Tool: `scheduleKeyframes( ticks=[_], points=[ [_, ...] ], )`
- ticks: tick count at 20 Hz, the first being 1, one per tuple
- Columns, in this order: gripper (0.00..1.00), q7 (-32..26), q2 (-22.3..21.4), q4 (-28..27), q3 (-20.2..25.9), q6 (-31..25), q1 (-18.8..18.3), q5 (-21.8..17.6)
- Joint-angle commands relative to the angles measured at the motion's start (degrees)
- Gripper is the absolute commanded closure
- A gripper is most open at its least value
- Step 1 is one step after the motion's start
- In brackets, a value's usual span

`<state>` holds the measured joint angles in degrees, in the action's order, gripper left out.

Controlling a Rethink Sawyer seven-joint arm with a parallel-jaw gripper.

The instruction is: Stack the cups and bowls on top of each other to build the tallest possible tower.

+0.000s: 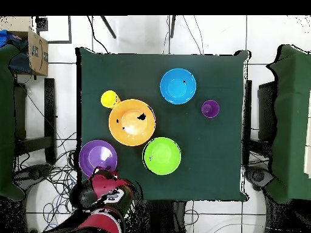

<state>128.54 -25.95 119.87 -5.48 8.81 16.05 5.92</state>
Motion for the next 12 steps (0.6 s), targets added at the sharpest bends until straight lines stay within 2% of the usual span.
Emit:
scheduleKeyframes(
  ticks=[1,6,12],
  points=[
    [1.00,10.57,2.59,-4.45,1.71,0.34,4.50,6.01],
    [1.00,10.59,2.63,-4.13,2.21,2.11,3.88,5.67],
    [1.00,10.78,2.46,-3.95,-0.02,2.15,4.87,8.17]
  ],
)
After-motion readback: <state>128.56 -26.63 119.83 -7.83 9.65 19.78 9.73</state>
